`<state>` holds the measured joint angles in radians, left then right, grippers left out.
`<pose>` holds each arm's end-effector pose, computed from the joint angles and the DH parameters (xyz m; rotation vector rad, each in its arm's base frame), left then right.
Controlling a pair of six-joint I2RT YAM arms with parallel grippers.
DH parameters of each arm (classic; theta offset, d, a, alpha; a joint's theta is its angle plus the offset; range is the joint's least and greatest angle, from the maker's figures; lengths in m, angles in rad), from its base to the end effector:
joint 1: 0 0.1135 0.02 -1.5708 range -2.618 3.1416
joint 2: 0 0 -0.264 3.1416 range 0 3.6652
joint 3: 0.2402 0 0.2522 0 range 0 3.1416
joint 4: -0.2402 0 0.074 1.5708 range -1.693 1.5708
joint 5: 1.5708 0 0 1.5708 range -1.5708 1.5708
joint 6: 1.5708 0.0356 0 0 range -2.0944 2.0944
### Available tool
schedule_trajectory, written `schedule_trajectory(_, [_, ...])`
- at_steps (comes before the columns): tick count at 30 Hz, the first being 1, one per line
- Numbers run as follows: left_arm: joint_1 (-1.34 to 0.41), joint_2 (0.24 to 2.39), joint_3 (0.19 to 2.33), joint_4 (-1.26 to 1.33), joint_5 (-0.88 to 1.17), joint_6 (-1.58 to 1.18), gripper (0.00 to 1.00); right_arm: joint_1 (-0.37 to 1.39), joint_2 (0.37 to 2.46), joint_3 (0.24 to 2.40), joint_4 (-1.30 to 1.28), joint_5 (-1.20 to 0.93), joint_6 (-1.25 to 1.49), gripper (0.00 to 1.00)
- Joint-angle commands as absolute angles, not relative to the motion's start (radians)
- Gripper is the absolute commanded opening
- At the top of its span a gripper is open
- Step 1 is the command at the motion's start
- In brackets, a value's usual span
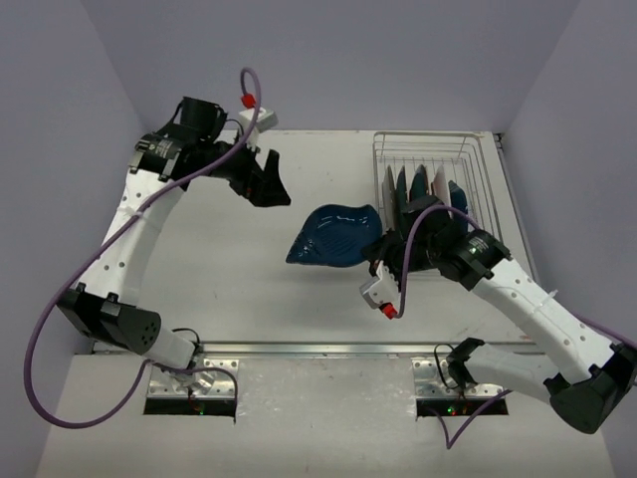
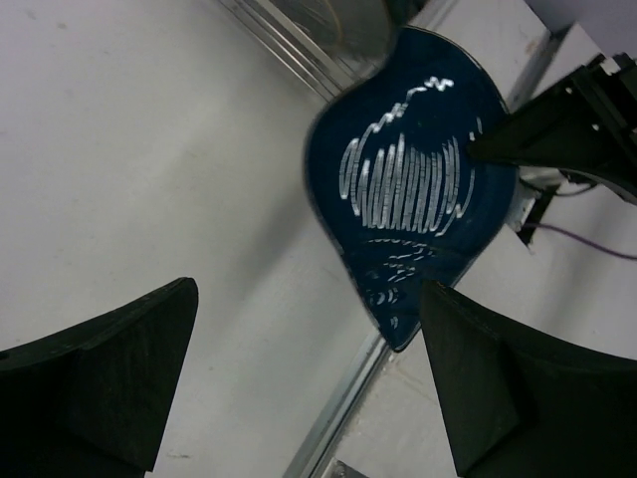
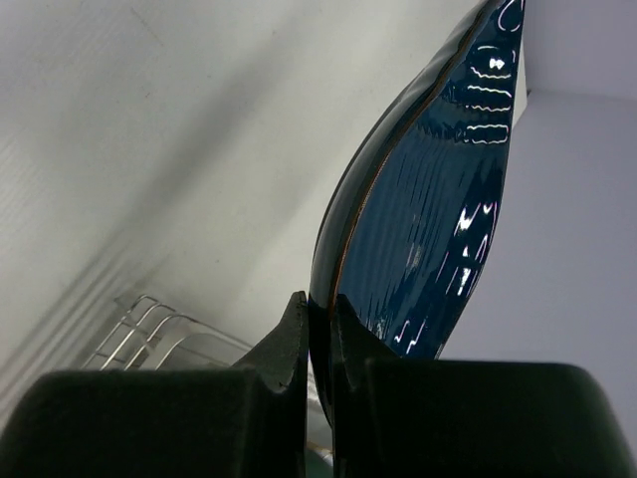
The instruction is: Unload the plates from the dish rack
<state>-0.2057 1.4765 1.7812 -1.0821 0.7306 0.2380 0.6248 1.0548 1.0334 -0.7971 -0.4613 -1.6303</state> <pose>0.2717 -0.0809 0.4365 0.8333 2.0820 -0.8318 0.1597 0.1347 0.3206 -2.1446 0.7847 0.0352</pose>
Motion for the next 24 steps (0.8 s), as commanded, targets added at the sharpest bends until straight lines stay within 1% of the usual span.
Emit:
schedule_trajectory(1, [-0.342,1.457,1.707,-1.16,0.721,0.293,0.89,0.699,1.029,1.01,-0.54,-0.445,-1.814,0.0])
schedule_trajectory(8, [-0.349,1.495,1.654,-1.131,0.75,0.253,0.83,0.813,1.043,0.96,-0.453,-0.39,-1.802,0.0])
schedule_trajectory(13, [-0.357,1.524,1.615,-1.148,0.745,0.273,0.77,0.829,1.048,0.959,-0.431,-0.387,-1.8,0.0])
schedule_trajectory(18, [-0.359,1.534,1.554,-1.109,0.735,0.253,0.71,0.838,1.042,0.94,-0.381,-0.388,-1.796,0.0])
schedule_trajectory(20, [-0.359,1.534,1.531,-1.094,0.741,0.243,0.63,0.838,1.039,0.936,-0.376,-0.396,-1.789,0.0])
schedule_trajectory(21, [-0.359,1.531,1.518,-1.087,0.749,0.24,0.56,0.838,1.036,0.934,-0.375,-0.401,-1.785,0.0])
schedule_trajectory(22, [-0.358,1.529,1.51,-1.083,0.771,0.237,0.43,0.838,1.031,0.932,-0.371,-0.402,-1.784,0.0])
schedule_trajectory(23, [-0.357,1.526,1.501,-1.076,0.792,0.236,0.38,0.838,1.029,0.927,-0.37,-0.402,-1.784,0.0])
schedule_trajectory(24, [-0.357,1.522,1.488,-1.064,0.813,0.233,0.26,0.838,1.026,0.917,-0.361,-0.4,-1.783,0.0])
